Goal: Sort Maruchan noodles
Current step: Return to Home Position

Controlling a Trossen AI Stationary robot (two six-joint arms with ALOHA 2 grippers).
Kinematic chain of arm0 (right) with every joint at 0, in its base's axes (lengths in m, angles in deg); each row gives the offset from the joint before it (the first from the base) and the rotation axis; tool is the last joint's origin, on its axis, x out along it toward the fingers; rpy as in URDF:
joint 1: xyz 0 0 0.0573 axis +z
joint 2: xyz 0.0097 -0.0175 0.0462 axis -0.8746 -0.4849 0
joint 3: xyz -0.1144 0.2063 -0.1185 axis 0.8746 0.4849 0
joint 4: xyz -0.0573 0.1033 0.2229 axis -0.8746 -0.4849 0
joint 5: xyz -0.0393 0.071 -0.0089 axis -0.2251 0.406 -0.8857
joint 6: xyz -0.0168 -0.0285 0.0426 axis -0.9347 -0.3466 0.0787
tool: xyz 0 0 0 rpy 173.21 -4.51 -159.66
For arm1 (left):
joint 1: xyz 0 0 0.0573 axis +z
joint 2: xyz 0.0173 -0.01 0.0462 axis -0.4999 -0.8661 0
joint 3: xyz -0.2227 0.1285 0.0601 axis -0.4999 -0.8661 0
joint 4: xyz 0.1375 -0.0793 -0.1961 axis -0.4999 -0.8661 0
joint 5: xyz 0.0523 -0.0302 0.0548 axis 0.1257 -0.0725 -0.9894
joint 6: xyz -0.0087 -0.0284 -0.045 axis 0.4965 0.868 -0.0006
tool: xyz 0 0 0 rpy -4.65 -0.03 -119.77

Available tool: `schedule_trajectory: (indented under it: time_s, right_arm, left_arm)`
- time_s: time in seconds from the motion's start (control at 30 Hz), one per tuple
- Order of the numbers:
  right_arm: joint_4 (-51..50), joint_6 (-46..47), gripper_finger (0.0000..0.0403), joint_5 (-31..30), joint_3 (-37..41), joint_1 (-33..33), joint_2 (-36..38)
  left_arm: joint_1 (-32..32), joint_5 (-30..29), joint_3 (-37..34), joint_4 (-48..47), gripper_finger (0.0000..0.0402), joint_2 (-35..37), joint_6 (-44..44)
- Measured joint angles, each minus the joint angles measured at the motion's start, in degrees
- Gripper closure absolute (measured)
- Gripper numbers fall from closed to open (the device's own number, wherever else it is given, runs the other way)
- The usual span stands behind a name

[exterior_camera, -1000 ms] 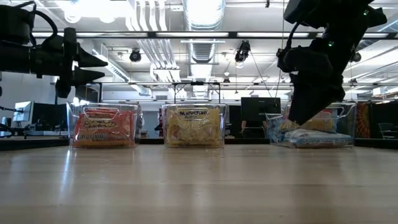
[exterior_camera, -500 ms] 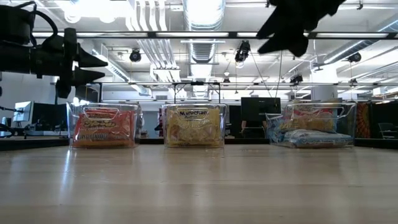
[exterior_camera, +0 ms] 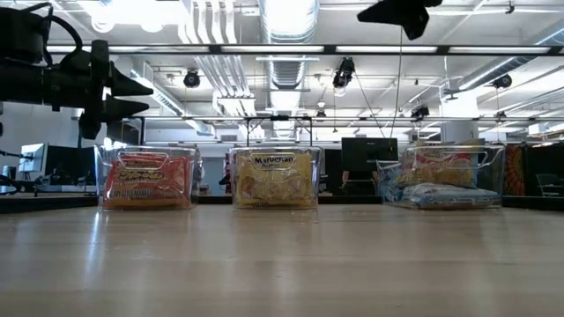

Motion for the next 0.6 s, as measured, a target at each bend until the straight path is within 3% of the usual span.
schedule_trajectory:
  time_s: [0.17,0.43,0.6]
  right_arm:
    - [0.42,-3.38,0.0202,-4.73,0.02,0.00,-0.86]
    - [-4.69,0.09,0.0202,-21.89,0.04,0.00,-0.99]
    - [-3.21,-4.35,0.0202,-23.64,0.04,-0.78,-1.06]
  left_arm:
    - [0.00,-0.01,0.00,-0.01,0.0228,0.00,0.00]
    - [0.00,-0.10,0.00,0.00,0.0228,0.00,0.00]
    - [0.01,-0.19,0.00,0.00,0.0228,0.00,0.00]
